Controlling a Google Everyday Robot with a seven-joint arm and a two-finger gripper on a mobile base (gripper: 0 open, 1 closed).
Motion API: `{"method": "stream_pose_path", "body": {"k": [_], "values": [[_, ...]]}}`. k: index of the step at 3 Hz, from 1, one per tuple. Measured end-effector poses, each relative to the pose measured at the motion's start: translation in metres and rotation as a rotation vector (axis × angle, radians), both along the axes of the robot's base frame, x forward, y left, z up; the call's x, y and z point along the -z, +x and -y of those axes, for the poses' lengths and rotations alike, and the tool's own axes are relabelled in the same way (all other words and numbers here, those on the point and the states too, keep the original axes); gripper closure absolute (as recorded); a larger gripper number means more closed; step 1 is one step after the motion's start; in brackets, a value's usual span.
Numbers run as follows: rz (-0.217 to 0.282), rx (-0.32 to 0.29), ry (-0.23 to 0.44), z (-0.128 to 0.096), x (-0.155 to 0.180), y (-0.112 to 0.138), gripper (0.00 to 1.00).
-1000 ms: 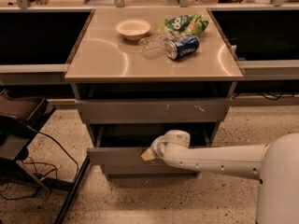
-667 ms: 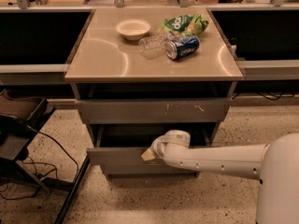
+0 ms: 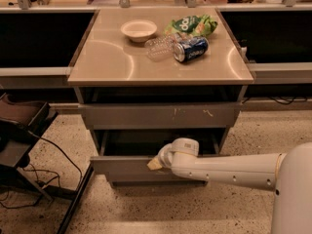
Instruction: Open middle drawer
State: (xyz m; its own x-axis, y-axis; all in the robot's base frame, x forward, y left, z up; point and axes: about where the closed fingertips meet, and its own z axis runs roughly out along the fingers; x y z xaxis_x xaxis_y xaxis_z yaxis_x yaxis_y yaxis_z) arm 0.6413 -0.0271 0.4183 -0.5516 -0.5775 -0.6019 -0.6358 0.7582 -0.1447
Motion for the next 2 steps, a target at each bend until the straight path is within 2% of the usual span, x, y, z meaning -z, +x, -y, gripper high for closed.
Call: {"method": "stream_pose_path", "body": {"k": [1,2], "values": [[0.01,0.001,0.002,0.0,0.0036,-0.0109,1.0],[0.01,0.001,0.003,0.0,-0.0007,-0.0109,1.0]]}}
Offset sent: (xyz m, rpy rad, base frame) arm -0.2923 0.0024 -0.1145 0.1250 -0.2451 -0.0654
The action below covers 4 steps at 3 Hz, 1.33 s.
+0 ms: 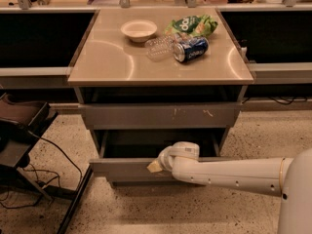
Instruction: Open middle drawer
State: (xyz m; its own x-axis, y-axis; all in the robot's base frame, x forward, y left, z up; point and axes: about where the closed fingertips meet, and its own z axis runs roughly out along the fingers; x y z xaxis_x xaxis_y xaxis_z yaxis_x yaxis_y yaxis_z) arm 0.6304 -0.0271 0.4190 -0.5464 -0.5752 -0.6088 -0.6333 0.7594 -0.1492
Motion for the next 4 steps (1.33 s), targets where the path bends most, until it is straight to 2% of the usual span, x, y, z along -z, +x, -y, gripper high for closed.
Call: {"method": "stream_pose_path", "body": {"k": [1,4], "values": [[0.008,0.003,0.006,0.0,0.003,-0.01,1.0],[0.014,0.005,0.013,0.0,-0.001,-0.021,1.0]]}}
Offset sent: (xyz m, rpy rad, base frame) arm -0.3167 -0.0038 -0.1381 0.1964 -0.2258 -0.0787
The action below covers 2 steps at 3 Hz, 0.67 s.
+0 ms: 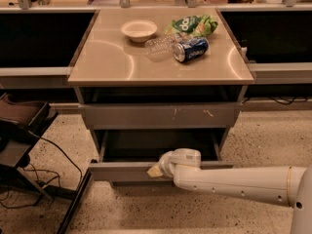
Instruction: Open middle drawer
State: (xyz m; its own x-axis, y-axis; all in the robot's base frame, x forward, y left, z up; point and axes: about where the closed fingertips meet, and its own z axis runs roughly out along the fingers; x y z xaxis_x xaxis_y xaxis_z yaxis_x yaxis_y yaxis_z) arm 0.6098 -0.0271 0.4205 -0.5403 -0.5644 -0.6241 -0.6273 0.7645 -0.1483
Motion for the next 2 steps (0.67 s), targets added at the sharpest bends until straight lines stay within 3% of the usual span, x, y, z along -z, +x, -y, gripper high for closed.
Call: {"method": "stream_pose_path", "body": {"k": [2], "values": [[0.005,0.002,0.006,0.0001,-0.0004,-0.0092,1.0]]}}
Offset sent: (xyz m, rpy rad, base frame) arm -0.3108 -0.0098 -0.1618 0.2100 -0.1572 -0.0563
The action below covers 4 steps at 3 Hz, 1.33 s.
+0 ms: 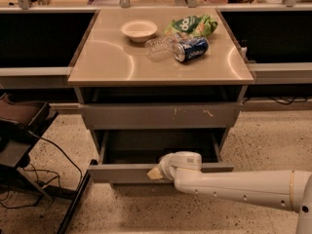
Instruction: Open middle drawer
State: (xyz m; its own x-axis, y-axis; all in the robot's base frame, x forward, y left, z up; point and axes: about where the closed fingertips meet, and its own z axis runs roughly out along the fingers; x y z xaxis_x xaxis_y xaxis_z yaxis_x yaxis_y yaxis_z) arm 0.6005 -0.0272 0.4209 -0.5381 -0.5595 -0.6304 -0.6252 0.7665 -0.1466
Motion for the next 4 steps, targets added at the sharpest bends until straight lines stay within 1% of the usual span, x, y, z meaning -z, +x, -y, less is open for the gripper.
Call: {"method": "stream_pose_path", "body": {"k": [2,3,4], "values": [[0.008,0.003,0.013,0.0,-0.001,-0.018,1.0],[0.008,0.003,0.013,0.0,-0.001,-0.018,1.0],[0.021,0.004,0.019,0.006,0.003,-0.032,1.0]]}}
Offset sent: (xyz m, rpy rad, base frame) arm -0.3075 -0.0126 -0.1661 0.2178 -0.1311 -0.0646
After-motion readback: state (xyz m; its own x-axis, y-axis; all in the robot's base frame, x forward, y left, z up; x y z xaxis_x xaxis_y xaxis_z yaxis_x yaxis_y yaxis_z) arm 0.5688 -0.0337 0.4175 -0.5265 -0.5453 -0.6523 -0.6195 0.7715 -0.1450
